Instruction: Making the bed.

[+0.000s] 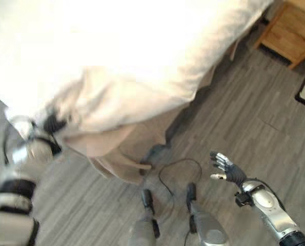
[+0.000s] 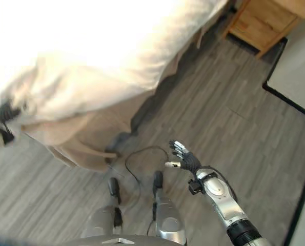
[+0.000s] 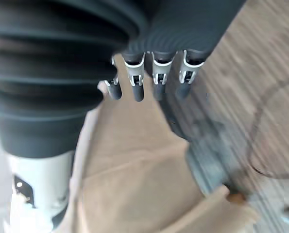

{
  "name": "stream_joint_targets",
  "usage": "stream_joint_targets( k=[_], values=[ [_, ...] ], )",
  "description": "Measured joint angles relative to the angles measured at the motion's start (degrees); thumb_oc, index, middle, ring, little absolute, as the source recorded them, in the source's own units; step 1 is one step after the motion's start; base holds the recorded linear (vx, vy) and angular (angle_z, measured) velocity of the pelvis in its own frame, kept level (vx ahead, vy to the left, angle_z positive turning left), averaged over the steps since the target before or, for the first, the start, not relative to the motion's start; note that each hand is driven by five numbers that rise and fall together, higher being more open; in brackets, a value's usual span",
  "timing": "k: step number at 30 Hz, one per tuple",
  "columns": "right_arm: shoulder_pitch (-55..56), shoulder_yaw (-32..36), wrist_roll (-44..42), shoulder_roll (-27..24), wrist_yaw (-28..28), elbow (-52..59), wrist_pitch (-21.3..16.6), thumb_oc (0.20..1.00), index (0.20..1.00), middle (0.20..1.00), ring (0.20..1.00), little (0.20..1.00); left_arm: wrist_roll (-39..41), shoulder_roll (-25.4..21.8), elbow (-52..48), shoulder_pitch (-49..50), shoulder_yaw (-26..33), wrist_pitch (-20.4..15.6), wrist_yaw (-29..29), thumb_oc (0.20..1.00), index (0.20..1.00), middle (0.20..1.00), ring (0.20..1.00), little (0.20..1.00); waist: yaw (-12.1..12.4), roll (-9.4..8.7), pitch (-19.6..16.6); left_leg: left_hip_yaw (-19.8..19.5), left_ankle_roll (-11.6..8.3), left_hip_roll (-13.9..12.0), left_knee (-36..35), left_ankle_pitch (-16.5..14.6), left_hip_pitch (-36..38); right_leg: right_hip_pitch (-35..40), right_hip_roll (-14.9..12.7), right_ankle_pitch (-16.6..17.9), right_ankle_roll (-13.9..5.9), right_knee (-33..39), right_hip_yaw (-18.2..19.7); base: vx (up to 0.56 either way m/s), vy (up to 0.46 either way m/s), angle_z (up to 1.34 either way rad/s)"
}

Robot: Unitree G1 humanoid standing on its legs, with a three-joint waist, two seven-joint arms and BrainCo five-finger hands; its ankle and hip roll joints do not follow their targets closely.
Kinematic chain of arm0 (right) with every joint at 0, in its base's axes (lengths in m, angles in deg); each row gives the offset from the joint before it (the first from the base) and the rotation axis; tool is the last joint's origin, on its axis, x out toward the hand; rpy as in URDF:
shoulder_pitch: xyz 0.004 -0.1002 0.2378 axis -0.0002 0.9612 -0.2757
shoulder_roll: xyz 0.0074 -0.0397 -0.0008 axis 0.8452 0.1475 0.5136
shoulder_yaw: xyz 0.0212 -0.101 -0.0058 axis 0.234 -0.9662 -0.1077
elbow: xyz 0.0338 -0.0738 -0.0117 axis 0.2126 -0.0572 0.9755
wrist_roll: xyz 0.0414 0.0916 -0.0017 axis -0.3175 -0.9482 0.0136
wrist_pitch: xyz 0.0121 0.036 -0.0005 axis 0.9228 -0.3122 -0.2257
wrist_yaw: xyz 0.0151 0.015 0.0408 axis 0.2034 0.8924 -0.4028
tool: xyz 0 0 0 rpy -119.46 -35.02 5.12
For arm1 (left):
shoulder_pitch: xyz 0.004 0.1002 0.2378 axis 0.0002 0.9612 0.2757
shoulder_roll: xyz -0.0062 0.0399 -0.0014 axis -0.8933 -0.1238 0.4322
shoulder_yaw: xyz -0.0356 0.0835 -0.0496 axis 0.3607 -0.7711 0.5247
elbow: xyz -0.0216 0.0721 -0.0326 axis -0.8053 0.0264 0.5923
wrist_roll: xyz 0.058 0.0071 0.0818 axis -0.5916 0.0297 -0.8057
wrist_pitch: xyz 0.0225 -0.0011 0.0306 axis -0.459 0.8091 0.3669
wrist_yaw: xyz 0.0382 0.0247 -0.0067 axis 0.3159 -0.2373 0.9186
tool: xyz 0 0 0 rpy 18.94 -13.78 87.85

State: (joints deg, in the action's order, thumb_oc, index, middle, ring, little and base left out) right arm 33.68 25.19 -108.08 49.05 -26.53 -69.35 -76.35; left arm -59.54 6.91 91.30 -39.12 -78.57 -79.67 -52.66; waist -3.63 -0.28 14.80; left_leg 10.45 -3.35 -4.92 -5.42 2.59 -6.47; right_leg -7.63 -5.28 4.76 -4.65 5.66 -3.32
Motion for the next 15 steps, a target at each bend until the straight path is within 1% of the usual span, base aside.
stream_joint_targets(
  k=[1, 2, 3, 4, 5, 6, 7, 8, 9, 10, 12, 15],
  values=[
    [0.2, 0.7, 0.6, 0.0, 0.2, 0.0, 0.2, 1.0, 1.0, 1.0, 1.0, 1.0, 1.5, 4.5, 4.4, 3.2, 4.5, -0.6, -0.4, 0.2, 0.2, 0.2, 0.2, 0.2, 0.0, 0.55, -0.5, 0.4, 0.01, 0.0, 0.0, -0.4, 1.5, 1.2, 0.0, -0.2, -0.11, 0.0, 0.3, 0.1, 0.018, -0.15],
    [0.8, 1.6, 0.7, 0.0, 0.1, 0.0, 0.2, 1.0, 1.0, 1.0, 1.0, 1.0, 2.4, 9.0, 9.1, 6.1, 7.7, -0.7, -0.5, 0.2, 0.2, 0.2, 0.2, 0.2, -0.1, 1.06, -1.5, 0.9, -0.02, 0.0, -0.2, -0.8, 2.8, 2.3, -0.1, -0.5, -0.32, 0.1, 0.7, 0.07, 0.007, -0.16],
    [1.7, 2.7, 0.7, 0.0, 0.0, -0.1, 0.1, 1.0, 1.0, 1.0, 1.0, 1.0, 2.4, 12.7, 14.1, 8.2, 6.4, -0.4, -1.6, 0.2, 0.2, 0.2, 0.2, 0.2, -0.2, 1.42, -3.5, 1.2, -0.13, 0.0, -0.3, -1.3, 3.7, 3.0, -0.1, -1.2, -0.31, 0.3, 0.8, 0.16, 0.008, -0.1],
    [2.9, 2.8, 0.7, 0.0, -0.1, 0.0, 0.2, 1.0, 1.0, 1.0, 1.0, 1.0, 2.2, 16.4, 16.4, 11.4, 3.7, -1.4, -2.0, 0.2, 0.2, 0.2, 0.2, 0.2, -0.1, 0.91, -6.5, 1.4, -0.25, -0.2, -0.3, -1.6, 3.7, 3.0, 0.1, -2.1, -0.5, 0.3, 0.8, 0.14, -0.009, -0.06],
    [3.4, 3.1, 1.1, 0.2, 0.2, 0.5, 0.6, 1.0, 1.0, 1.0, 1.0, 1.0, 1.4, 18.3, 17.8, 11.6, 5.2, -1.6, -1.5, 0.2, 0.2, 0.2, 0.2, 0.2, 0.4, 0.7, -7.5, 1.4, -0.34, -0.3, -0.3, -1.8, 4.4, 3.6, 0.2, -2.3, -0.56, 0.2, 0.7, 0.1, -0.008, -0.1],
    [4.6, 3.3, 1.6, 0.3, 0.2, 0.9, 0.6, 1.0, 1.0, 1.0, 1.0, 1.0, 0.7, 19.5, 19.0, 11.6, 6.6, -1.5, -1.3, 0.2, 0.2, 0.2, 0.2, 0.2, 0.6, 0.23, -8.4, 1.6, -0.26, -0.3, -0.1, -1.8, 5.4, 4.5, 0.4, -2.2, -0.39, 0.3, 1.0, 0.07, -0.034, -0.1],
    [6.3, 3.4, 2.3, 0.3, 0.2, 0.8, 0.6, 1.0, 1.0, 1.0, 1.0, 1.0, -1.0, 19.3, 20.3, 11.6, 6.8, -0.5, -1.7, 0.2, 0.2, 0.2, 0.2, 0.2, 0.4, -0.23, -11.2, 1.6, -0.54, -0.5, -0.3, -2.4, 5.8, 4.9, 0.6, -2.5, -0.06, 0.3, 1.0, 0.06, -0.026, -0.08],
    [7.6, 4.2, 2.6, 0.5, 0.3, 0.9, 0.6, 1.0, 1.0, 1.0, 1.0, 1.0, -1.0, 19.6, 21.0, 11.7, 7.9, -0.2, -2.5, 0.2, 0.2, 0.2, 0.2, 0.2, 0.5, -0.47, -12.2, 1.5, -0.5, -0.7, -0.3, -2.7, 6.0, 5.4, 0.5, -2.9, -0.26, 0.3, 0.8, 0.06, -0.043, 0.02],
    [9.2, 5.4, 2.7, 0.6, 0.5, 1.0, 0.6, 1.0, 1.0, 1.0, 1.0, 1.0, -1.0, 20.0, 21.5, 12.0, 9.8, -0.2, -2.7, 0.2, 0.2, 0.2, 0.2, 0.2, 0.7, -0.39, -12.3, 1.4, -0.47, -0.7, -0.3, -2.9, 6.9, 6.4, 0.4, -3.1, -0.14, 0.3, 0.6, 0.02, -0.025, 0.07],
    [10.8, 6.0, 2.8, 0.4, 0.6, 1.0, 1.0, 1.0, 1.0, 1.0, 1.0, 1.0, -1.0, 20.3, 21.5, 12.8, 10.2, -0.2, -2.9, 0.2, 0.2, 0.2, 0.2, 0.2, 0.8, -0.22, -12.5, 1.3, -0.4, -0.5, -0.3, -3.0, 7.5, 7.0, 0.3, -3.3, -0.15, 0.3, 0.5, 0.03, -0.048, 0.1],
    [15.0, 7.7, 2.9, 0.6, 0.8, 2.5, 2.0, 1.0, 1.0, 1.0, 1.0, 1.0, -0.9, 21.3, 21.4, 13.4, 12.5, -0.4, -4.9, 0.2, 0.2, 0.2, 0.2, 0.2, 1.0, 0.24, -13.7, 0.7, -0.1, -0.1, -0.3, -3.4, 7.8, 8.0, -0.1, -3.5, -0.32, 0.4, -0.2, 0.01, -0.035, 0.16],
    [16.5, 7.7, 2.9, 0.6, 1.1, 3.6, 2.3, 1.0, 1.0, 1.0, 1.0, 1.0, -0.5, 22.3, 21.3, 13.3, 12.2, -0.4, -5.0, 0.2, 0.2, 0.2, 0.2, 0.2, 1.0, 0.73, -14.5, -0.3, 0.06, 0.3, -0.2, -3.4, 7.8, 8.3, -0.4, -3.7, -0.54, 0.3, -1.1, 0.0, -0.024, 0.17]
  ],
)
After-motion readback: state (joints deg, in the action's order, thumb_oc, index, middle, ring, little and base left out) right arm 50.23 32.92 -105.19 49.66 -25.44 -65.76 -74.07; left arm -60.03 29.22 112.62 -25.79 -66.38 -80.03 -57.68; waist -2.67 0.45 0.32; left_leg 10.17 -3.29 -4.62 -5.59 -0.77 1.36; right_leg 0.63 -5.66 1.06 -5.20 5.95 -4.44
